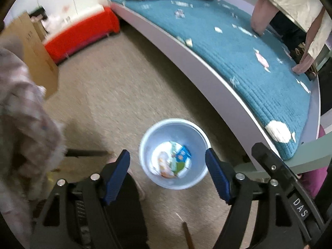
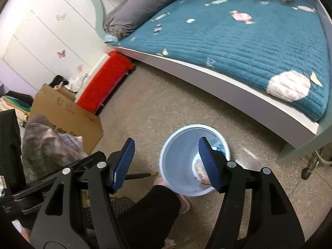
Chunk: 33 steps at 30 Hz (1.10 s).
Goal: Collect trash
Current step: 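Open both tools over the blue basin to drop the tube and leaf toy, then grasp the blue-white toothpaste box with the left tool while the right tool grasps the beige cloth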
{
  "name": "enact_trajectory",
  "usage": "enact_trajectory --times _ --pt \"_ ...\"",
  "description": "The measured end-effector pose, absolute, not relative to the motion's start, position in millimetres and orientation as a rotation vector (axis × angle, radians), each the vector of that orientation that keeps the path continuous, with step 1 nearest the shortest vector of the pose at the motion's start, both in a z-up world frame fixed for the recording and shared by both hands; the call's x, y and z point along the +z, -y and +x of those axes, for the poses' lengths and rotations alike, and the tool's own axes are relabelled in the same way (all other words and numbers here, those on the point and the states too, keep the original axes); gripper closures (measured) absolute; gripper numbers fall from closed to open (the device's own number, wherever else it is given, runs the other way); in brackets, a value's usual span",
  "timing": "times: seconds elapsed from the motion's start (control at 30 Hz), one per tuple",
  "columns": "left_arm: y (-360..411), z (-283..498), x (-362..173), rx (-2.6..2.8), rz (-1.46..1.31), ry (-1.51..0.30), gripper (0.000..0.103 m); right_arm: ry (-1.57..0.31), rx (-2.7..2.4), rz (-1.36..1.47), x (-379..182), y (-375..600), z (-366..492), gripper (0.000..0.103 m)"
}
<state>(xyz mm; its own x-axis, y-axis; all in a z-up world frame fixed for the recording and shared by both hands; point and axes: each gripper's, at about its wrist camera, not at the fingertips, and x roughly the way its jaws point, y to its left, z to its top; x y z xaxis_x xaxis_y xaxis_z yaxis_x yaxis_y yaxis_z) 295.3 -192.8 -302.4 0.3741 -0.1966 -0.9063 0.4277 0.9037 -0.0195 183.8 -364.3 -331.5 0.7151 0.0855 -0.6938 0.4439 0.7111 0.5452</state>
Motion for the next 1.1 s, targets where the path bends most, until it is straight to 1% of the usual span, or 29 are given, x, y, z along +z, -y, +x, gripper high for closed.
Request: enact_trajectory --times 0.13,0.27,0.4,0.57,0.77,0.9,1.1 --pt "180.4 276.7 -254.8 -0.375 0.259 -0.987 0.030 -0.708 -0.167 0.753 -298.9 349.8 177.5 0.039" --pt "151.8 256.4 -199.2 -0.322 0.261 -0.851 0.030 -0.650 -0.097 0.713 -257.8 325.4 173.7 0.038" --pt "108.8 246.8 -155.7 -0.254 0.252 -0.771 0.029 -0.605 -0.016 0.665 -221.8 295.3 175.8 0.037" --pt "46.8 242.9 -120.5 -0.100 0.288 -0.715 0.029 -0.582 0.107 0.580 -180.6 238.9 192.4 0.037" --pt "-23.5 248.5 -107.5 0.076 0.320 -0.706 0.029 -0.617 0.239 0.435 -148.5 153.1 227.0 0.036" --pt "-58.9 265.0 -120.2 0.179 0.372 -0.761 0.029 -0.652 0.295 0.384 -143.1 111.3 245.5 0.036" --pt "-79.1 288.6 -130.8 0.226 0.407 -0.804 0.030 -0.705 0.306 0.334 -146.3 76.8 281.6 0.035"
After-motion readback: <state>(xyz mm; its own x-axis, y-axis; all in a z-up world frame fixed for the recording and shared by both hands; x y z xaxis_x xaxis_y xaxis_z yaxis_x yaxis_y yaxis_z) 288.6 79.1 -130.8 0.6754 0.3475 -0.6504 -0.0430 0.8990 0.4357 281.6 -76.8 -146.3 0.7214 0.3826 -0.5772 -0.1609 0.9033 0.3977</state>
